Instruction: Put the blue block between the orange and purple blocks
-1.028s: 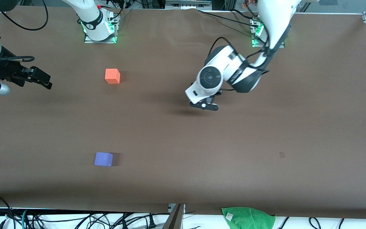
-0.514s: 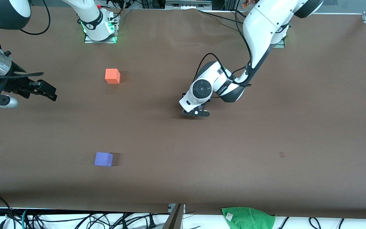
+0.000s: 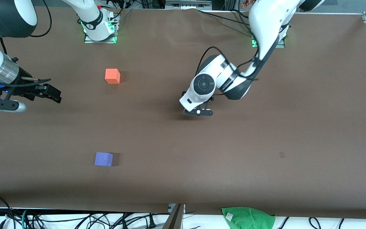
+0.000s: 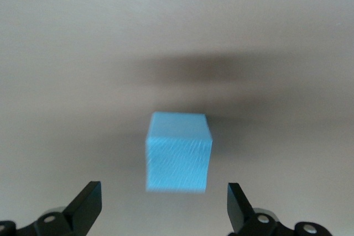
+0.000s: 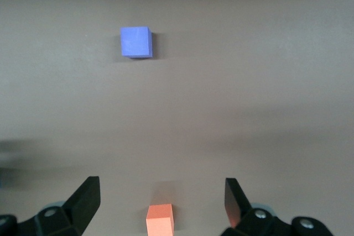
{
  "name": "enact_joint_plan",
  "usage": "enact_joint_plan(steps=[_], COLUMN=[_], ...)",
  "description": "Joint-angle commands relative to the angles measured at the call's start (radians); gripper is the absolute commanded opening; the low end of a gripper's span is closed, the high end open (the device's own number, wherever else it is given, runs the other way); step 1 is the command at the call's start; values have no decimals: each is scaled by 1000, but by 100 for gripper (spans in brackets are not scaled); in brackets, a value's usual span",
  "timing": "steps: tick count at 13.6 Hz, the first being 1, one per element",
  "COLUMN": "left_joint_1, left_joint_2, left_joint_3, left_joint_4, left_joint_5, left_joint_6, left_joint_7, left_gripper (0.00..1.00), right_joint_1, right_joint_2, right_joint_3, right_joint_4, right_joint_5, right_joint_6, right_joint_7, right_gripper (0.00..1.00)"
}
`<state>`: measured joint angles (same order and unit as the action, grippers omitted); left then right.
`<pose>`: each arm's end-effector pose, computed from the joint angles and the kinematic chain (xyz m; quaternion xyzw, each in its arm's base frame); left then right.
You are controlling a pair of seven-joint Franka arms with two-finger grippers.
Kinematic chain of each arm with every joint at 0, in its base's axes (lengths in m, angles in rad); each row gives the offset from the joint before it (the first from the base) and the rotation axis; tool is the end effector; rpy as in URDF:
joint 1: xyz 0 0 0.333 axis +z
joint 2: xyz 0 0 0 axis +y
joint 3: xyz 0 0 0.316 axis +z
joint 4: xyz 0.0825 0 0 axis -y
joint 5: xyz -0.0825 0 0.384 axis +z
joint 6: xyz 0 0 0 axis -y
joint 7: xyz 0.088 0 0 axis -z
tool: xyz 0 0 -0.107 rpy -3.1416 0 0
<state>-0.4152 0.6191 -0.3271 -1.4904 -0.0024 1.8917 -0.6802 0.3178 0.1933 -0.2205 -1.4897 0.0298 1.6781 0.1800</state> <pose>0.5286 -0.4374 0.3107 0.9909 -0.0108 -0.1337 0.0129 0.6145 0.0750 0.5614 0.9991 -0.0409 0.0007 0.0062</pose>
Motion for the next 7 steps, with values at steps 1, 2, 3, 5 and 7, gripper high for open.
enact_joint_plan(steps=[1,2,3,5,7], left_joint_1=[50,70,97,217,321], left_joint_2=[-191,-241,-290,-370,-372], left_joint_3=[7,8,10,10,10], left_joint_4=[-34,-34,-33,-5,51], left_joint_5=[-2,-2,-2,16,45], left_joint_6=[-136,-196,-265,-368,-437], left_joint_7=[16,45,91,228,411], left_gripper=[100,100,100,100,100], right_joint_1=[33,55,78,156,233], right_joint_2=[17,44,92,147,179], right_joint_3=[7,9,9,7,7], right_joint_4=[11,12,12,11,22], right_joint_5=[-24,-24,-24,-21,-25], right_joint_6=[-6,-5,-3,-14,5], right_joint_7=[-10,-10,-11,2,33], right_gripper=[99,99,99,99,99])
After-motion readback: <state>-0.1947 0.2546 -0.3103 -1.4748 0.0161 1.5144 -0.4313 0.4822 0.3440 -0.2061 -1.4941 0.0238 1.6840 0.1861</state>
